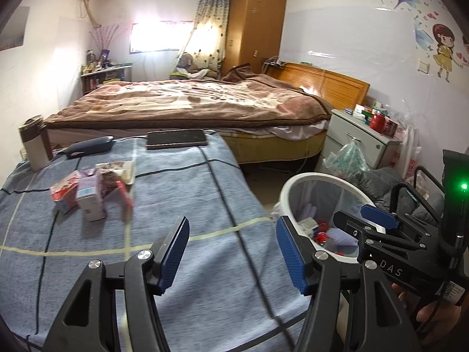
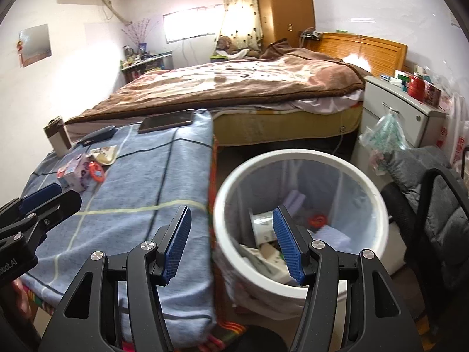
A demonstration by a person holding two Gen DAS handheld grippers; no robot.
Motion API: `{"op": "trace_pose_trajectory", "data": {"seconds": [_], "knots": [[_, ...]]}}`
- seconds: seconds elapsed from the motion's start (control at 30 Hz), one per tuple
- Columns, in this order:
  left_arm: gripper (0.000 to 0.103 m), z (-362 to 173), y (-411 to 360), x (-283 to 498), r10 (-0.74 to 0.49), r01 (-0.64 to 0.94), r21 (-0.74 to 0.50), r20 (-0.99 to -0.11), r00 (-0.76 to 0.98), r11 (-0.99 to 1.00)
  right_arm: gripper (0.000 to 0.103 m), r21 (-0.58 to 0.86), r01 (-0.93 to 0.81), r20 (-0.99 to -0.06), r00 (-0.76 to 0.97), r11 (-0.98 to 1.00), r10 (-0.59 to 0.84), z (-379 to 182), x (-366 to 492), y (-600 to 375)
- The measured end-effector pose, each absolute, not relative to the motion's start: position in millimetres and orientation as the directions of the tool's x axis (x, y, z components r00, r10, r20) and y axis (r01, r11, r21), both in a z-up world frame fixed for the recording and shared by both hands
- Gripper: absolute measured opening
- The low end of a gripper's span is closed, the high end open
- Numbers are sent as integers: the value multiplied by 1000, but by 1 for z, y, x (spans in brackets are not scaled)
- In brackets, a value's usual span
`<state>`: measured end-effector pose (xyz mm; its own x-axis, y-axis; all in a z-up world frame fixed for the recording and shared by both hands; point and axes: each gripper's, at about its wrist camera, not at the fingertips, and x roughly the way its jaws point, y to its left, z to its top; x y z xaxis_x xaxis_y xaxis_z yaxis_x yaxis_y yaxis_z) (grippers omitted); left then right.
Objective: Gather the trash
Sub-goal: 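Move both grippers back over the blanket toward the juice boxes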
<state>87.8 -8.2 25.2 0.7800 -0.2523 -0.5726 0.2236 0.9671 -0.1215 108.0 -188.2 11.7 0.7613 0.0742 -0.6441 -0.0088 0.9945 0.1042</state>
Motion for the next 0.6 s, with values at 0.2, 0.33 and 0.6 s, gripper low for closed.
{"op": "trace_pose_trajectory", "data": {"seconds": [0.2,0.33,0.6], "knots": [[64,22,24,85,-205,164,-123,-575,792,979,60,101,-65,-645,756,993,115,11,112,-161],[64,20,47,83,-175,123,-128,-579,796,984,60,99,-101,-647,750,990,141,10,114,-144],[65,14,93,83,-131,58,-141,-585,800,988,60,98,-169,-648,737,981,192,10,122,-107]]}}
